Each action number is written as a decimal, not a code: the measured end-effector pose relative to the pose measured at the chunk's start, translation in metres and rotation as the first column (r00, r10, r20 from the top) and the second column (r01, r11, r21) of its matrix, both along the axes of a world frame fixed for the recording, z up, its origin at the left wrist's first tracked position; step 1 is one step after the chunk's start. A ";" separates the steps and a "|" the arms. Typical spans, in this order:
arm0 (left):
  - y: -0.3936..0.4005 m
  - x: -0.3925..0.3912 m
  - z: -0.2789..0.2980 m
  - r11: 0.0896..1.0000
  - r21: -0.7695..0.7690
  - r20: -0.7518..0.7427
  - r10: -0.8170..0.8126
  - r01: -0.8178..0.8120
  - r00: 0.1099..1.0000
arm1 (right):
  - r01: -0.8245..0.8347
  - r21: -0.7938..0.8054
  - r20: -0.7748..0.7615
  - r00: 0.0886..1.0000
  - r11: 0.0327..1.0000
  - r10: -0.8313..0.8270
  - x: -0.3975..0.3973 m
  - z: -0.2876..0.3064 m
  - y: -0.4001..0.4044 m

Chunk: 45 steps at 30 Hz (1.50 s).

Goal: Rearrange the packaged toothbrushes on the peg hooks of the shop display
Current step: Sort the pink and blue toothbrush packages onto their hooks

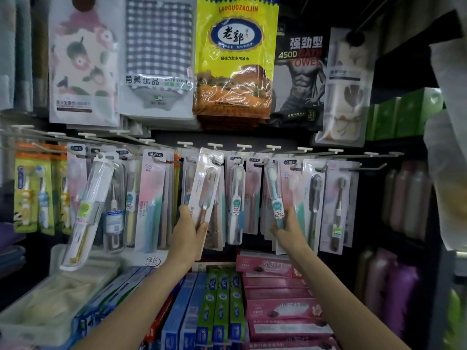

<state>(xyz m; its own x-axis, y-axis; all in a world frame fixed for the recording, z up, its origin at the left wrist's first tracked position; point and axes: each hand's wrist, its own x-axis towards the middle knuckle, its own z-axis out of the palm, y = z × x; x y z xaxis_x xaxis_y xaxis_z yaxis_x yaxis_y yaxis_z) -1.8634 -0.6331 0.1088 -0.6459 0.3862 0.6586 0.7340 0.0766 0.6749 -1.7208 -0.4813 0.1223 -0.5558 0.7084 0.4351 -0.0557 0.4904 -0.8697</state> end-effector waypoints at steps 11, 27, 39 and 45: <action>-0.003 0.000 0.000 1.000 0.019 0.025 -0.009 0.008 1.000 | 0.112 0.166 0.074 0.989 0.980 -0.125 0.007 0.017 -0.008; -0.022 -0.001 -0.029 0.996 -0.050 0.083 -0.063 0.067 0.995 | -0.128 0.498 0.152 0.987 0.858 0.059 0.001 -0.014 -0.055; -0.126 -0.071 0.002 0.940 0.087 -0.052 0.335 -0.330 0.941 | -0.176 0.533 0.201 0.976 0.828 0.078 -0.094 0.009 -0.140; -0.147 -0.081 0.001 0.899 -0.060 -0.022 0.433 -0.434 0.901 | -0.160 0.466 0.171 0.981 0.870 0.089 -0.107 0.011 -0.146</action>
<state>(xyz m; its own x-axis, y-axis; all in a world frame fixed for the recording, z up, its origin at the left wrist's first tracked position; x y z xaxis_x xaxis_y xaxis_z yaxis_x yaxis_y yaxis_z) -1.9441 -0.7796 0.1097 -0.7534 0.1090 0.6485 0.6239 0.4299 0.6526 -1.8279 -0.6273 0.1330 -0.7052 0.3565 0.6129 -0.0401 0.8430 -0.5364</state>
